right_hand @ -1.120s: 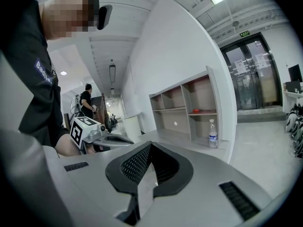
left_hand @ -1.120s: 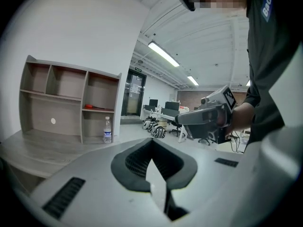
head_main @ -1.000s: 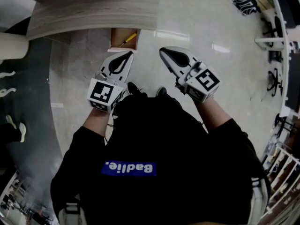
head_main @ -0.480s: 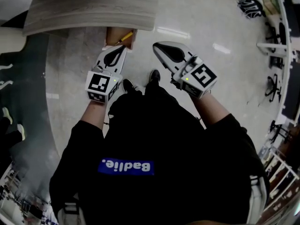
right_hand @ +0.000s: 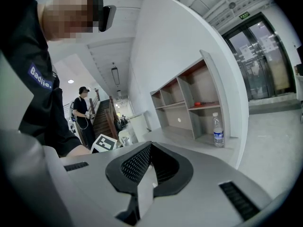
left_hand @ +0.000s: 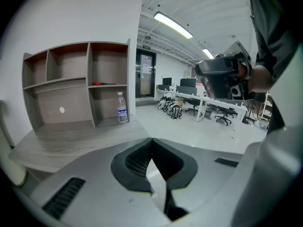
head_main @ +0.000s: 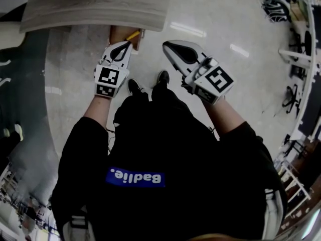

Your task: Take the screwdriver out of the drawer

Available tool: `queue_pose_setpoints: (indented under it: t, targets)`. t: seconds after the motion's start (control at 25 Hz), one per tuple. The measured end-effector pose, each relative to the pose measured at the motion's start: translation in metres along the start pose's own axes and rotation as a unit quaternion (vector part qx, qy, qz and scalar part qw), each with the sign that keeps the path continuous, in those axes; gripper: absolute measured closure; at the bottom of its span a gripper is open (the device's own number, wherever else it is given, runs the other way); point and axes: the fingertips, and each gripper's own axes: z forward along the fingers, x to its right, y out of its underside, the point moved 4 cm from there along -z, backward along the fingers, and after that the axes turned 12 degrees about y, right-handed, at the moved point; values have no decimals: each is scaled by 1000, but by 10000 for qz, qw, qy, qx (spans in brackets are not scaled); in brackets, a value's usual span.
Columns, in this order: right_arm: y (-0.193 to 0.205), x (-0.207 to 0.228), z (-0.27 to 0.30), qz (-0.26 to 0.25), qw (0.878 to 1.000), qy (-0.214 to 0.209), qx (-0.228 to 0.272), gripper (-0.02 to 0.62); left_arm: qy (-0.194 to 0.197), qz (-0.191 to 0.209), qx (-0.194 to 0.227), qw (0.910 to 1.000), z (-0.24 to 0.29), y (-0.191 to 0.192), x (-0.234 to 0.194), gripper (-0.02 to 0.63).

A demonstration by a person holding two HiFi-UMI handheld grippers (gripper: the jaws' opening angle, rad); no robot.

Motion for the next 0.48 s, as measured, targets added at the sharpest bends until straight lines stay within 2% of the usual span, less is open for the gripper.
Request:
queue_pose_setpoints:
  t: [0.48]
  targets:
    - [17,0,5,171,9997,16,-183,565,-183,-56,-1041,9944,30,74,-41,598]
